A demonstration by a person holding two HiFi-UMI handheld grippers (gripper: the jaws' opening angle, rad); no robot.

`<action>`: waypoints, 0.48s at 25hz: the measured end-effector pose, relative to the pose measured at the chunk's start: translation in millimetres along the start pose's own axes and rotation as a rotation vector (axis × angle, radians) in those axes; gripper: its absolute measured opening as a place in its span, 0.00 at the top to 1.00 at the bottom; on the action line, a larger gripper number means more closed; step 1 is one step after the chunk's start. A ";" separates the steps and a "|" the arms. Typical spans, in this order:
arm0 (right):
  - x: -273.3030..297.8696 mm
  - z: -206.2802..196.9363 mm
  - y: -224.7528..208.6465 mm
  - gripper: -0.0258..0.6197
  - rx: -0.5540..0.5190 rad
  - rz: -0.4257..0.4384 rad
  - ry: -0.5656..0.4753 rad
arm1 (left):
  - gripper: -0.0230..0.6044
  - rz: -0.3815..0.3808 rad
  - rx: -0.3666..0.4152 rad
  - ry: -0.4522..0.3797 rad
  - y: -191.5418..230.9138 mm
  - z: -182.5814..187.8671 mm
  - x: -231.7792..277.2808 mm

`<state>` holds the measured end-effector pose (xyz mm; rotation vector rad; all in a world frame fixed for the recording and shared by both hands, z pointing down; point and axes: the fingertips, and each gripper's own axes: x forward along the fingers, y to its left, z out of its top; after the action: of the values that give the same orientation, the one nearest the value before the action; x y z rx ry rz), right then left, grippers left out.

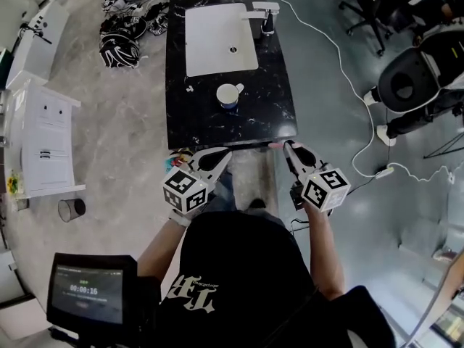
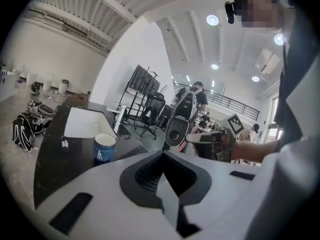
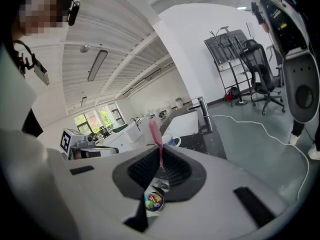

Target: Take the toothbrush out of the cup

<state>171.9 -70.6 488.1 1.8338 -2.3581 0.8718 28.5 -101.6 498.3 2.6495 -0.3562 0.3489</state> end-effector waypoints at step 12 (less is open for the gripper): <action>-116.1 -87.8 20.9 0.95 -0.018 0.089 0.042 | 0.96 0.025 -0.017 0.028 -140.5 -99.7 -21.7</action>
<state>161.4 74.0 512.6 1.6986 -2.4303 0.8846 32.3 70.1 523.7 2.6233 -0.3820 0.3887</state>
